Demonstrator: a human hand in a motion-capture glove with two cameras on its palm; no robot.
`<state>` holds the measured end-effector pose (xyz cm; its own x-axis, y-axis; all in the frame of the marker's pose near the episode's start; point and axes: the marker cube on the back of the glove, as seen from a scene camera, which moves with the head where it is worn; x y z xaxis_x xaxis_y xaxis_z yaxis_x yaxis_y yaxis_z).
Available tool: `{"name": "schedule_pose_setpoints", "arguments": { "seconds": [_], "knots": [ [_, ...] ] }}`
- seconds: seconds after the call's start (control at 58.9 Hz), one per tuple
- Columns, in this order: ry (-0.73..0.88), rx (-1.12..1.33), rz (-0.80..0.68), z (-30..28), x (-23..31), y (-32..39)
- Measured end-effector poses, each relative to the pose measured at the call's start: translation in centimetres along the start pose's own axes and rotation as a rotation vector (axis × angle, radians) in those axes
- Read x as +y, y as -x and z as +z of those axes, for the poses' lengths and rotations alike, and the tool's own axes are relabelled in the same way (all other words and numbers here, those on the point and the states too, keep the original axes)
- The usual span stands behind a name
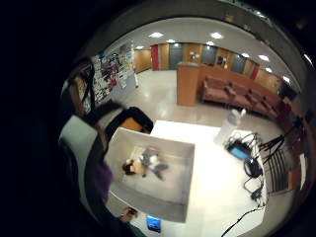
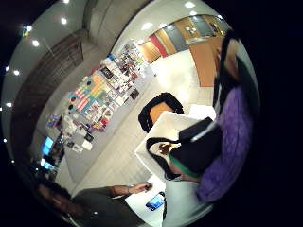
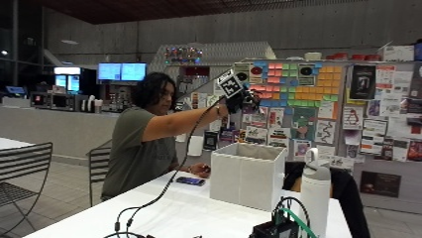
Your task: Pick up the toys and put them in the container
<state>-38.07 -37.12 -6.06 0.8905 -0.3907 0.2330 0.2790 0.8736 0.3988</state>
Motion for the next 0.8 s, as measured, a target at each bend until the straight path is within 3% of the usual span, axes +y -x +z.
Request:
{"name": "schedule_pose_setpoints", "arguments": {
  "seconds": [0.17, 0.356, 0.441, 0.526, 0.662, 0.798],
  "knots": [
    [0.07, -0.248, 0.076, 0.5, 1.0, -0.1],
    [0.109, -0.228, 0.027, -0.4, 4.7, -1.2],
    [0.197, -0.199, -0.034, -1.3, 8.3, -3.0],
    [0.239, 0.032, -0.099, -1.7, 12.5, -6.8],
    [0.348, 0.029, -0.183, -2.7, 19.9, -9.4],
    [0.345, 0.194, -0.255, -2.8, 27.1, -13.2]
  ]
}}
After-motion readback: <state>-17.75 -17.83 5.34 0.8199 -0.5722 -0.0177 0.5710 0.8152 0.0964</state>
